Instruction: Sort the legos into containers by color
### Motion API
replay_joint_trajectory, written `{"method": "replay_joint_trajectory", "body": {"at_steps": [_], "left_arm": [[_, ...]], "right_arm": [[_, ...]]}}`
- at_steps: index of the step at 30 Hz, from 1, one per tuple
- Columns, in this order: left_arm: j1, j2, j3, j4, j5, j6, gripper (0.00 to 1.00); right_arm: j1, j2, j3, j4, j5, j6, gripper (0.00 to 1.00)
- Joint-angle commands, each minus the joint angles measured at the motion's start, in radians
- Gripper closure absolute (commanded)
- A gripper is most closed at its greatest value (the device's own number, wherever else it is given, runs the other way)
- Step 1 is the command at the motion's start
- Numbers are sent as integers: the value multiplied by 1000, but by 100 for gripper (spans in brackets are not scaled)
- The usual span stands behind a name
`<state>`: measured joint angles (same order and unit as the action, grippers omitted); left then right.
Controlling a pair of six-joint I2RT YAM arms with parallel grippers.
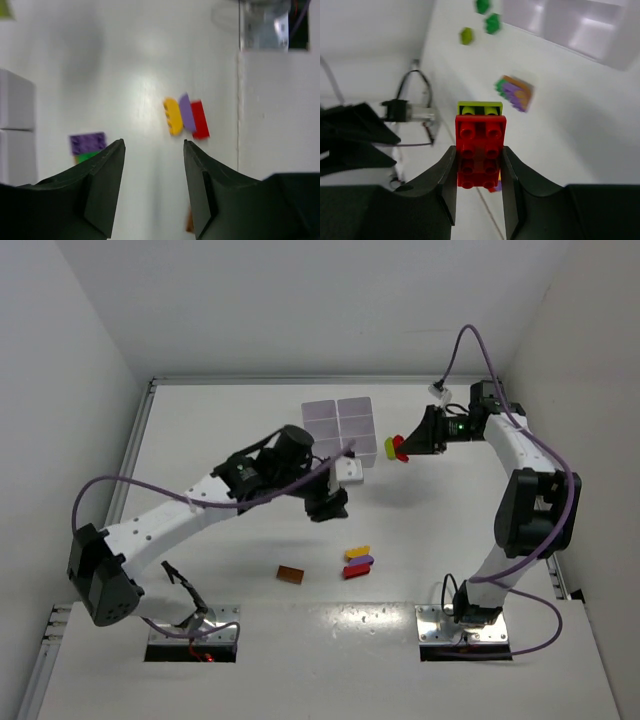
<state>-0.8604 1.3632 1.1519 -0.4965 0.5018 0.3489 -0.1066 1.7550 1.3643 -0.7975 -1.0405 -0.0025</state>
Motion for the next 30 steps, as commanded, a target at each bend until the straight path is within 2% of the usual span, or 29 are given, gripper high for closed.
{"method": "replay_joint_trajectory", "body": {"at_steps": [1, 4, 7, 8, 12, 23, 30], "left_arm": [[92, -1, 95, 36, 79, -134, 44], [173, 71, 152, 9, 188, -155, 44], [278, 177, 233, -5, 344, -244, 42], [300, 212, 259, -5, 454, -278, 41], [376, 388, 385, -5, 657, -405, 36], [396, 445, 460, 4, 833, -459, 34], [396, 416, 479, 13, 799, -459, 34]], "right_arm": [[31, -43, -16, 78, -375, 9, 100], [57, -34, -2, 98, -518, 42, 100], [94, -34, 28, 86, -558, 42, 100], [116, -34, 29, 77, -558, 42, 100], [166, -45, 50, 98, -558, 61, 100], [219, -95, 12, 178, -472, 84, 100], [260, -85, 13, 240, -447, 139, 100]]}}
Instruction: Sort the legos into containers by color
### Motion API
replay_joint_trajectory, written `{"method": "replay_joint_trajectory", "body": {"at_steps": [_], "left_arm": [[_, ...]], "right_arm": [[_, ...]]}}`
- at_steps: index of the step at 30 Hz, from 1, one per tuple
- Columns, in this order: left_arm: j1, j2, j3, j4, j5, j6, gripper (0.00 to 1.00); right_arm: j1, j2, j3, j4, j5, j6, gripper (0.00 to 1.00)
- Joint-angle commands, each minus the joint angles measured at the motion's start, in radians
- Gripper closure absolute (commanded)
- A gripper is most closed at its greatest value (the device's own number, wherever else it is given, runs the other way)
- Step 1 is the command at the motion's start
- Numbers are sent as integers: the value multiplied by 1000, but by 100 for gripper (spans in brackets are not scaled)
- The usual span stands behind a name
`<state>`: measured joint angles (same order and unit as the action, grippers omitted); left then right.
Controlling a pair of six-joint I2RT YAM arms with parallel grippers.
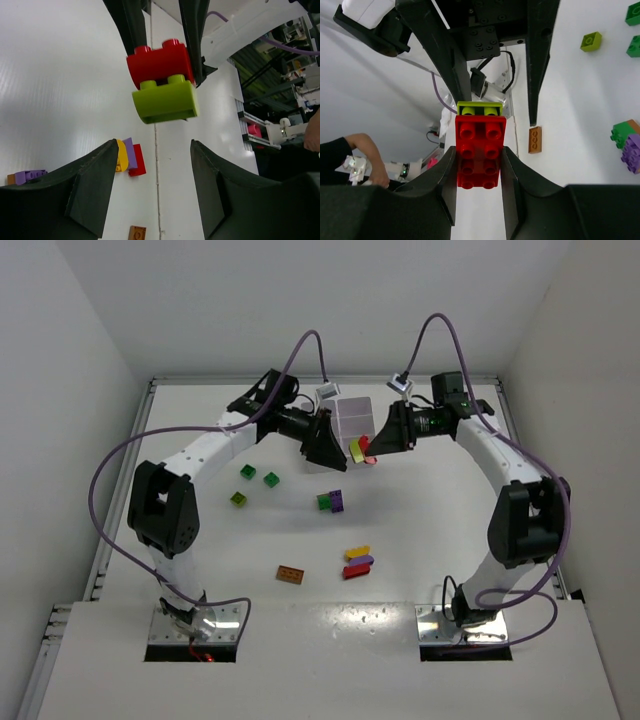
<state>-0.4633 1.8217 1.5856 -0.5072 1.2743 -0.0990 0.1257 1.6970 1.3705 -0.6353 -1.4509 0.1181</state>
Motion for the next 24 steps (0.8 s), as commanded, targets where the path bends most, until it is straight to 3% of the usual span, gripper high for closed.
{"method": "replay_joint_trajectory", "body": {"at_steps": [1, 8, 16, 24], "left_arm": [[8, -42, 45, 24, 10, -11, 34], [8, -52, 63, 76, -44, -30, 33], [17, -52, 63, 107, -1, -53, 33], [26, -70, 42, 107, 85, -53, 21]], "right_arm": [[40, -26, 7, 79, -37, 32, 100], [72, -8, 19, 144, -28, 84, 100], [83, 10, 10, 155, -8, 84, 100], [52, 44, 19, 187, -8, 118, 100]]}}
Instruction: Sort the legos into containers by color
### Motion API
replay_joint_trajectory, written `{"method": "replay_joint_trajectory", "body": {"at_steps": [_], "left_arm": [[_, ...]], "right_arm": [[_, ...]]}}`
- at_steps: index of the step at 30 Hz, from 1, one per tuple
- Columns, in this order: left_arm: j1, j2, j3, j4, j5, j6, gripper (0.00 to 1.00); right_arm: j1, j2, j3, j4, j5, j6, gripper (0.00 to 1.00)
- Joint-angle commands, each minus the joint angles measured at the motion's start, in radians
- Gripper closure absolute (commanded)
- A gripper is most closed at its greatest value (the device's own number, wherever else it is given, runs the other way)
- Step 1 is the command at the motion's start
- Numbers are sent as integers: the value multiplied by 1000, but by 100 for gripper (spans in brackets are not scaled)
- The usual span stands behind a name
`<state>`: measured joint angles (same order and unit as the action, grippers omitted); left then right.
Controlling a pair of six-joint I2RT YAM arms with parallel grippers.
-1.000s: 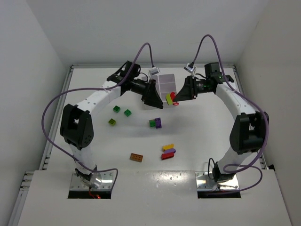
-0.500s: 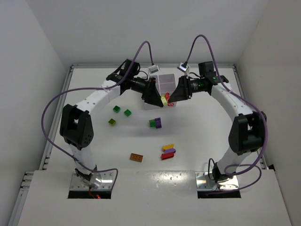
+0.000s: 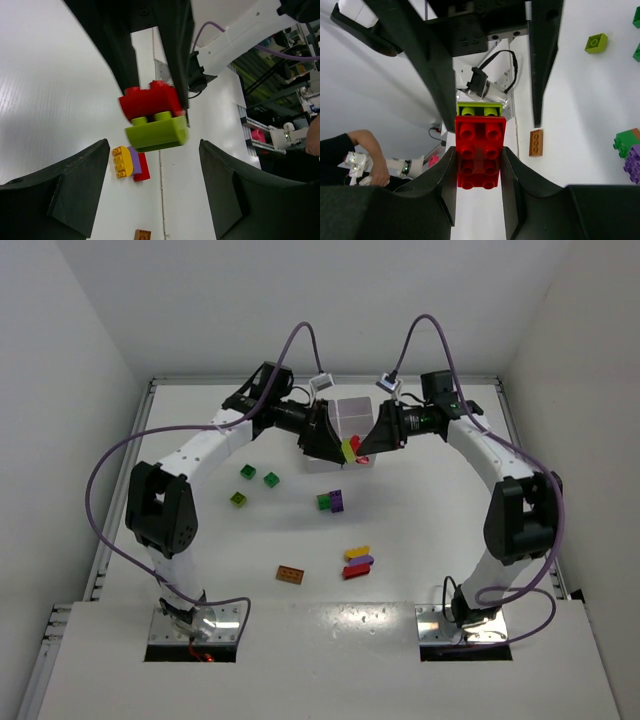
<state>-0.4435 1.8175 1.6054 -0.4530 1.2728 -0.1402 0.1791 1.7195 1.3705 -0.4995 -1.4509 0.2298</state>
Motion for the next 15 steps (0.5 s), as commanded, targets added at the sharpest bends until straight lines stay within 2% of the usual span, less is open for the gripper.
{"method": "replay_joint_trajectory", "body": {"at_steps": [1, 7, 9, 10, 14, 15], "left_arm": [[6, -66, 22, 53, 86, -12, 21], [6, -75, 22, 53, 73, 1, 20], [6, -66, 22, 53, 54, 1, 23], [6, -66, 22, 53, 54, 1, 25], [6, -55, 22, 53, 28, -30, 51], [6, -44, 22, 53, 28, -39, 53]], "right_arm": [[-1, 22, 19, 62, -8, 6, 100], [8, 31, 30, 62, -8, 16, 100], [19, 31, 30, 62, -8, 16, 100], [19, 31, 30, 71, -8, 16, 100], [19, 11, 39, 72, 1, 16, 100], [19, 11, 39, 72, 12, 16, 100]]}}
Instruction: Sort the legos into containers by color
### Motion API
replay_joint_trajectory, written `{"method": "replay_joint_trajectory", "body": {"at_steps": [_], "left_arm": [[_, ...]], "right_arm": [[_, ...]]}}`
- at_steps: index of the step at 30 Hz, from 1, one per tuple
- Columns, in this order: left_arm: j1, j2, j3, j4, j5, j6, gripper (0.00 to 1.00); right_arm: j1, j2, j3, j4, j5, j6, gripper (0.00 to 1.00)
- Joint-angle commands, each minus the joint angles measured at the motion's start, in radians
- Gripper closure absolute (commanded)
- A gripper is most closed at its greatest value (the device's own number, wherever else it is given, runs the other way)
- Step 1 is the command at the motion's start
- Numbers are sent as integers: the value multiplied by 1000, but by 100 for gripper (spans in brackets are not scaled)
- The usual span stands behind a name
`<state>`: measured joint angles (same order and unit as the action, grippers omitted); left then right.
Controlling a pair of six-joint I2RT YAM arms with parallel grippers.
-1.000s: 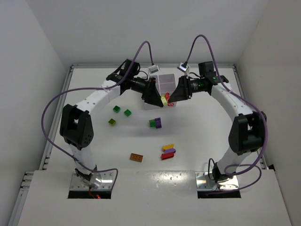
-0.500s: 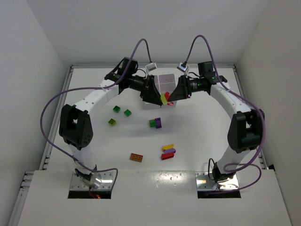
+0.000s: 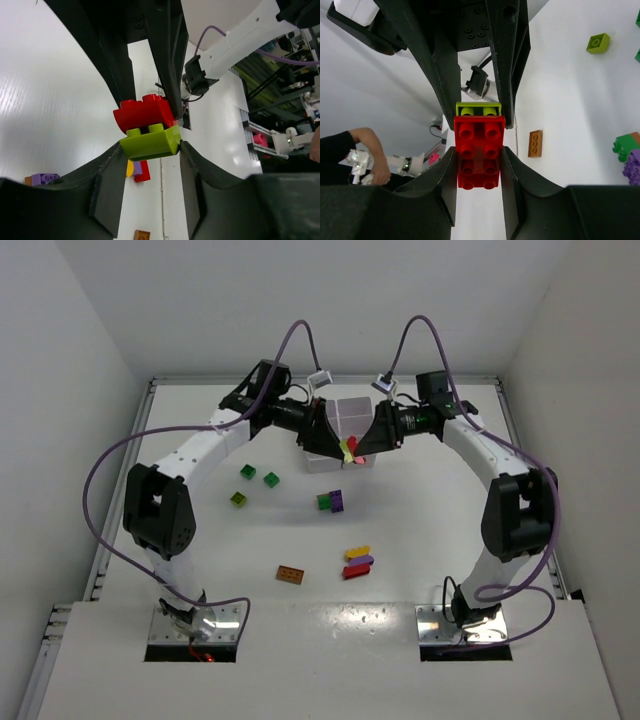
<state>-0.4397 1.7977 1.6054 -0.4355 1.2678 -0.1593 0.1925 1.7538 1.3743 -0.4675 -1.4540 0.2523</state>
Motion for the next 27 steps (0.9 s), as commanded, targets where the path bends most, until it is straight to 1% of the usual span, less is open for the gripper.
{"method": "replay_joint_trajectory", "body": {"at_steps": [1, 4, 7, 8, 10, 11, 13, 14, 15, 16, 18, 20, 21, 22, 23, 24, 25, 26, 27], "left_arm": [[2, -24, 22, 35, 33, -29, 55], [2, -3, 31, 35, 45, -39, 57], [-7, -3, 31, 35, 22, -39, 63], [-7, -3, 31, 44, 22, -39, 70], [-7, -12, 18, 44, 22, -39, 79], [-7, -29, 5, 44, 12, -39, 89], [-7, -84, -68, 44, -14, -26, 97], [-7, -107, -100, 44, -27, -14, 100], [5, -135, -173, 44, -41, 0, 100], [6, -190, -209, 44, -73, 0, 100], [16, -240, -306, 44, -111, 27, 100], [56, -309, -358, 44, -186, 47, 100], [68, -328, -372, -16, -224, 108, 100], [91, -342, -372, -60, -334, 150, 100], [91, -354, -372, -107, -410, 197, 100], [102, -377, -363, -188, -489, 246, 100], [102, -388, -363, -218, -569, 318, 100], [102, -388, -363, -242, -745, 348, 100], [117, -400, -378, -293, -813, 416, 100]], "right_arm": [[15, -33, 35, 40, 15, -7, 100], [33, -42, 26, 40, 24, -16, 100], [33, -53, 16, 29, 35, -25, 100], [33, -53, 16, 29, 35, -25, 100], [24, -62, 16, 18, 47, -47, 100], [10, -62, 16, 18, 58, -47, 100], [-10, -62, 16, 9, 76, -56, 100], [-40, -53, 29, 9, 92, -56, 100], [-57, -53, 43, 9, 92, -56, 100], [-76, -53, 54, 9, 102, -56, 100], [-139, -28, 83, 9, 113, -56, 100], [-201, -19, 115, -20, 165, -68, 100], [-221, -4, 126, -42, 190, -82, 100], [-240, 15, 135, -69, 222, -135, 100], [-266, 25, 152, -135, 335, -165, 100], [-266, 39, 166, -176, 412, -206, 100], [-266, 62, 175, -207, 490, -297, 100], [-266, 72, 175, -239, 644, -339, 100], [-266, 81, 175, -240, 794, -373, 100]]}}
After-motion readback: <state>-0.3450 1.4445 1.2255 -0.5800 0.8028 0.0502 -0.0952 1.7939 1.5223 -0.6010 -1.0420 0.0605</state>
